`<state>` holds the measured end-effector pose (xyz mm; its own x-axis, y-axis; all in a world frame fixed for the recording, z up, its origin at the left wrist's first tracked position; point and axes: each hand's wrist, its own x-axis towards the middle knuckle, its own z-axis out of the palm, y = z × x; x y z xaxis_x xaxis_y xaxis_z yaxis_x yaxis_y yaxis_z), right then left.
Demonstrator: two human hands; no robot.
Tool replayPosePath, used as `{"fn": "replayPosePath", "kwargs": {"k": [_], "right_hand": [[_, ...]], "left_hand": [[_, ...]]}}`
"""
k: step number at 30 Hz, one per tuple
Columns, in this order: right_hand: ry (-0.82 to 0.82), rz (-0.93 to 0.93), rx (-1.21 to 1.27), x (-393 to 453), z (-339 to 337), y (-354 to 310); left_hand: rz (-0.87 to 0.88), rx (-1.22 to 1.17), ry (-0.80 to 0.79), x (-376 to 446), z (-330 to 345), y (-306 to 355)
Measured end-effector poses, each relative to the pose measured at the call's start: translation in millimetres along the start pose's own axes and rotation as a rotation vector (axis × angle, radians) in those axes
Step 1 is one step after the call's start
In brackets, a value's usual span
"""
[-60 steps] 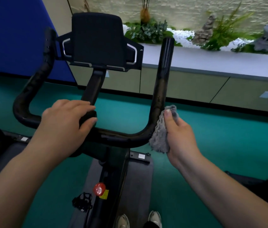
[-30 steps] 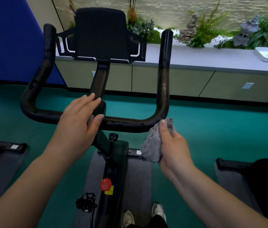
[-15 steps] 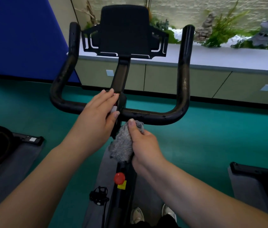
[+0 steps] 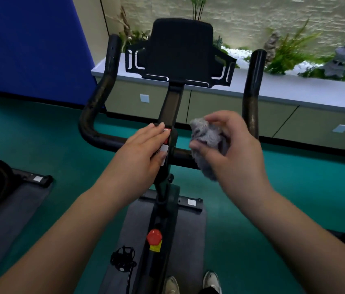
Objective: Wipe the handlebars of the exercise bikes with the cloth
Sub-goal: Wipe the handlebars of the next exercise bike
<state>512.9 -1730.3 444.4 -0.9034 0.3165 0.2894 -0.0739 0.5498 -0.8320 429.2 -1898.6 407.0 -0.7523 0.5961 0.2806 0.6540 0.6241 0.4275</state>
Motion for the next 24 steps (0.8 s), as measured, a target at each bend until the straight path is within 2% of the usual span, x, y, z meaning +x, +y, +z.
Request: {"fn": "replayPosePath", "kwargs": {"k": [4,6,9,15,20,24], "right_hand": [[-0.103,-0.215,-0.555,14.4,6.0,30.9],[-0.11,-0.272,-0.666,9.3,10.5,42.7],[-0.082,-0.344,-0.654,7.4,21.6,45.4],[-0.167,-0.307,-0.546,15.2,37.2,43.7],[-0.032,-0.303,-0.566,-2.9,-7.0,58.2],[-0.001,-0.255,-0.666,-3.8,9.4,49.8]], "left_hand": [[0.001,-0.009,0.013,-0.6,3.1,-0.2],[-0.001,-0.018,0.021,-0.8,4.1,-0.6],[-0.001,-0.018,0.03,-1.0,5.9,-0.5],[-0.013,0.012,0.032,-0.8,7.9,1.6],[-0.016,0.016,0.031,-1.3,8.7,2.6],[-0.018,0.029,0.046,-1.5,12.1,3.7]]}}
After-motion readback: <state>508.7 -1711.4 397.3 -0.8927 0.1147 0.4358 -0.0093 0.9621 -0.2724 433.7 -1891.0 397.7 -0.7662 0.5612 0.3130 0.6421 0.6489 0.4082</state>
